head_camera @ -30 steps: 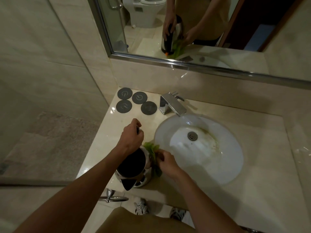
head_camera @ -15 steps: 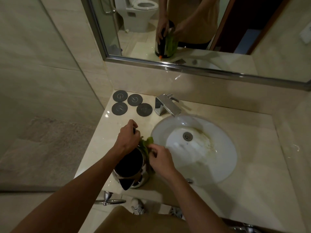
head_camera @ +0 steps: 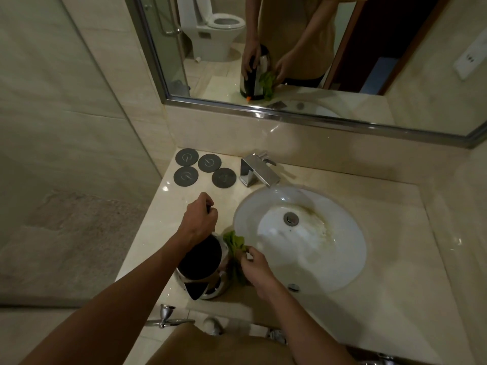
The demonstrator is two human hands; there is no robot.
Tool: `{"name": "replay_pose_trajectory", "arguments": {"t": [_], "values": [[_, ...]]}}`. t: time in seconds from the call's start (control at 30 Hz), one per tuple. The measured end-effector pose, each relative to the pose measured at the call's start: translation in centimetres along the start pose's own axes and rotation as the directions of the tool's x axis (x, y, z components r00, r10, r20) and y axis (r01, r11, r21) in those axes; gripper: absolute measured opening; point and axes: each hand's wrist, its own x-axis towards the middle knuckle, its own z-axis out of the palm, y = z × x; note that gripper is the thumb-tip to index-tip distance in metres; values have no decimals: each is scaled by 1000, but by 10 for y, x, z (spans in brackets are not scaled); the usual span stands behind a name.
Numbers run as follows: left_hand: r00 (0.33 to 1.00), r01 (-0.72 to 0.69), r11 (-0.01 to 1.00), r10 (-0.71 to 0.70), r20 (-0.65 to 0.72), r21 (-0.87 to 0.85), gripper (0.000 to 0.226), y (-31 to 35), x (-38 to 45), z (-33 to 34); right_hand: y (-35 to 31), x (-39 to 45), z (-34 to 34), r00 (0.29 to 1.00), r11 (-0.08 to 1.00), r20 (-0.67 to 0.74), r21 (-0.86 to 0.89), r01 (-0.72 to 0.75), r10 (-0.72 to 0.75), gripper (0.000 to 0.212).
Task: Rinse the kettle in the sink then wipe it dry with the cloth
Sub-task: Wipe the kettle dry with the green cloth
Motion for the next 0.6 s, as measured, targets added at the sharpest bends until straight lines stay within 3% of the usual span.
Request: {"name": "replay_pose_trajectory", "arguments": {"t": [0.1,0.2,0.27,0.33,0.47,0.6], "values": [[1000,-3,1000,3,-8,3,13,-1,0,0,0,4,-6,988,997,-144,54,63,-55,28],[1000,-5,1000,5,-12,15,13,0,-1,0,-6,0,-16,917,979,-346,-37,200,-200,35],[1000,-7,1000,7,-11,23,13,0,-1,0,-9,-3,-20,872,956,-393,-89,279,-291,39],[1000,-11,1000,11,-13,28,13,-1,-1,0,-11,-5,-21,878,932,-315,-163,324,-360,42],[1000,-9,1000,9,-25,21,12,-2,-1,1,-6,-14,-19,909,877,70,-240,416,-412,58],[1000,-13,999,14,-26,32,11,-2,0,1,-6,-17,-29,886,868,103,-176,464,-452,49]]}}
